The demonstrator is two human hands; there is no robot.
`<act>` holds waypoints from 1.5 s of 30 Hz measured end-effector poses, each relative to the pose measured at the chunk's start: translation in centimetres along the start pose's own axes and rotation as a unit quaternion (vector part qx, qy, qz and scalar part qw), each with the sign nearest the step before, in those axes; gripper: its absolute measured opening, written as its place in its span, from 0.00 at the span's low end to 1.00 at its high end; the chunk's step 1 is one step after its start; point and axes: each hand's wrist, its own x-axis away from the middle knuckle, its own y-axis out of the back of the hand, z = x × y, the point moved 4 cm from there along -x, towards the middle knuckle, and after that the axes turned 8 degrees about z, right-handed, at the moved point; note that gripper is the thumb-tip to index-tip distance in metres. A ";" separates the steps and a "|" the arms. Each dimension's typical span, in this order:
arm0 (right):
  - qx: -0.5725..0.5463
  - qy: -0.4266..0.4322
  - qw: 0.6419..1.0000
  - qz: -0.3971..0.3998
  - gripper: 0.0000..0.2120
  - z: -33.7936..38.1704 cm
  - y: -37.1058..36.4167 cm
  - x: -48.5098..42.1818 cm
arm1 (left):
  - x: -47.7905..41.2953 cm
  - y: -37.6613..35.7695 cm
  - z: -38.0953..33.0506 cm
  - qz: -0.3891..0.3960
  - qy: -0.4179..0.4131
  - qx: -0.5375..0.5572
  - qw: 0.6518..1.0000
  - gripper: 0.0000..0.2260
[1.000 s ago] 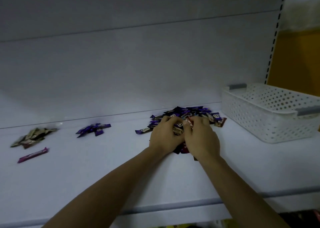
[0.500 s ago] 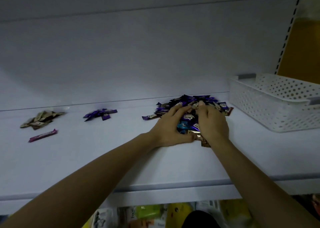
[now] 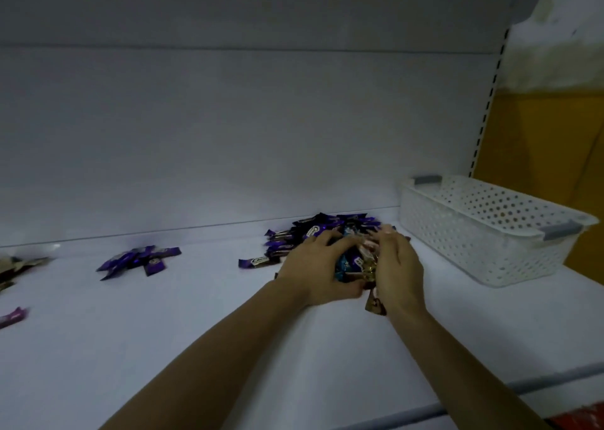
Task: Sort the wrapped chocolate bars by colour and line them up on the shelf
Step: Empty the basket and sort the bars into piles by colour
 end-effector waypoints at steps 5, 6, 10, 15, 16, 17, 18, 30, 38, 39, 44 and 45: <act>0.033 0.018 0.999 -0.013 0.16 0.0 0.0 0.0 | -1.9 1.5 0.7 -0.021 -0.006 -0.005 1.000 0.26; 0.036 0.017 0.999 -0.007 0.16 -0.1 0.0 -0.1 | -2.3 2.1 1.0 -0.022 0.003 0.044 0.999 0.24; 0.043 -0.002 0.999 0.030 0.19 -0.8 -0.3 -0.2 | -2.7 4.2 3.2 -0.078 0.083 0.303 0.946 0.13; 0.133 0.044 0.990 0.026 0.14 -0.1 -0.3 0.1 | -0.5 5.2 4.7 -0.139 0.153 0.605 0.769 0.05; 0.155 0.061 0.986 0.014 0.11 0.2 -0.1 0.1 | 0.2 5.6 5.0 -0.147 0.162 0.638 0.739 0.05; 0.176 0.079 0.981 0.006 0.09 0.7 0.0 0.0 | 0.8 6.1 5.3 -0.151 0.172 0.655 0.720 0.05; 0.189 0.096 0.977 0.005 0.07 1.5 -0.1 -0.2 | 1.6 6.7 5.8 -0.153 0.180 0.663 0.710 0.06; -0.147 -0.099 0.935 0.308 0.22 10.9 -21.0 4.8 | 18.3 14.3 13.1 -0.232 0.214 0.671 0.671 0.11; -0.162 -0.103 0.880 0.435 0.10 15.0 -34.5 16.0 | 33.8 19.9 21.1 -0.366 0.280 0.596 0.658 0.12; -0.159 -0.101 0.879 0.437 0.08 15.4 -35.8 17.5 | 35.3 20.2 21.9 -0.382 0.281 0.588 0.656 0.11; -0.127 -0.091 0.877 0.454 0.08 16.2 -39.1 20.7 | 38.3 20.4 24.2 -0.408 0.293 0.575 0.646 0.09; -0.128 -0.086 0.877 0.454 0.07 16.3 -39.5 20.8 | 38.7 20.5 24.6 -0.410 0.295 0.573 0.646 0.09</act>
